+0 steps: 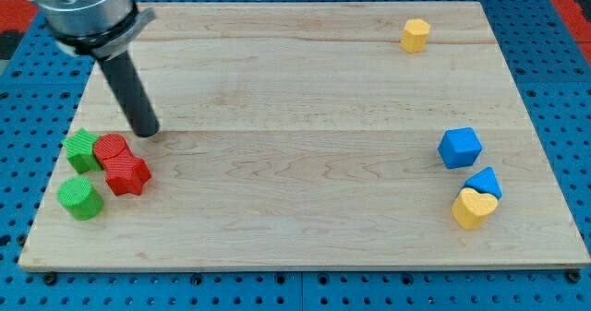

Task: Move your arm towards the top right side of the board

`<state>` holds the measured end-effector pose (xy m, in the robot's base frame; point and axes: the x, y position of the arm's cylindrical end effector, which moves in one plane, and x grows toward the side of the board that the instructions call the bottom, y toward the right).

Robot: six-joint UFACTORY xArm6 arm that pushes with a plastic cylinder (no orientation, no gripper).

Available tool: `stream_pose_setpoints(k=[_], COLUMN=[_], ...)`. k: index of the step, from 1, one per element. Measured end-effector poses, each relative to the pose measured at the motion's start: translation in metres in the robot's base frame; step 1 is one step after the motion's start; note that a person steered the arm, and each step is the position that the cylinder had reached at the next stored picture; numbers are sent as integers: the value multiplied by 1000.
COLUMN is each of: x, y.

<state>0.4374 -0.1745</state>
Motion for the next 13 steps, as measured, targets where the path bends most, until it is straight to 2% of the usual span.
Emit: stream_pose_setpoints(k=[2, 9, 13], x=[-62, -82, -119], y=[59, 51, 64])
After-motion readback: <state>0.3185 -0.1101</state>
